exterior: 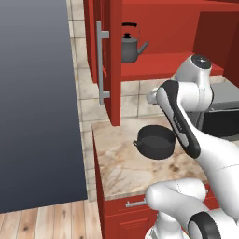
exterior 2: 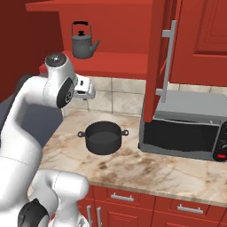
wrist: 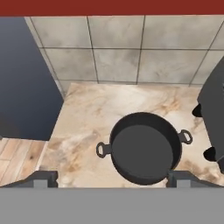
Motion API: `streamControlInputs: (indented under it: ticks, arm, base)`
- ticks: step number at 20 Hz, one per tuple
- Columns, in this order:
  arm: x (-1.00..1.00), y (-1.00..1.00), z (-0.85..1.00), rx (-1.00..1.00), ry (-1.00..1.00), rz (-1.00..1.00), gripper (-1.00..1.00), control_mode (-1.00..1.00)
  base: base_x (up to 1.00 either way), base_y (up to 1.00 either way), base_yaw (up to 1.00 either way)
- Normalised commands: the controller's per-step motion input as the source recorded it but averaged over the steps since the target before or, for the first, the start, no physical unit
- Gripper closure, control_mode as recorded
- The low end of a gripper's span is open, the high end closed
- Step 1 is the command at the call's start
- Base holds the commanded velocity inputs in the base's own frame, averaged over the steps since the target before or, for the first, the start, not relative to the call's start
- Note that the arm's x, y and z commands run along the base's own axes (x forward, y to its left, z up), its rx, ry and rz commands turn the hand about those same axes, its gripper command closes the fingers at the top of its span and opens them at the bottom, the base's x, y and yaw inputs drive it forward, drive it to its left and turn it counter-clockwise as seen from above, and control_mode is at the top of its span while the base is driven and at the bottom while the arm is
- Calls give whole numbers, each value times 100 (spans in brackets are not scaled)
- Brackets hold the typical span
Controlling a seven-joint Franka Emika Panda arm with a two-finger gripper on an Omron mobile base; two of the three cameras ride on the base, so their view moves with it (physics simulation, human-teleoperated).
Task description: Pick the kettle from the cabinet and place it on a stove burner. Then pick the pot from the counter and place it on another stove burner. Finally, turn both burners on.
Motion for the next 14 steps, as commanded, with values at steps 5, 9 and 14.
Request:
streamControlInputs:
  ticks: [5,9,14]
  arm:
    - [-1,-4,12,0,-19,5,-100,-100]
    - [0,0,17,0,-20,9,-100,-100]
    - [0,0,22,0,-18,8,-100,-100]
  base:
    - [0,0,0]
    - [0,0,0]
    - [0,0,0]
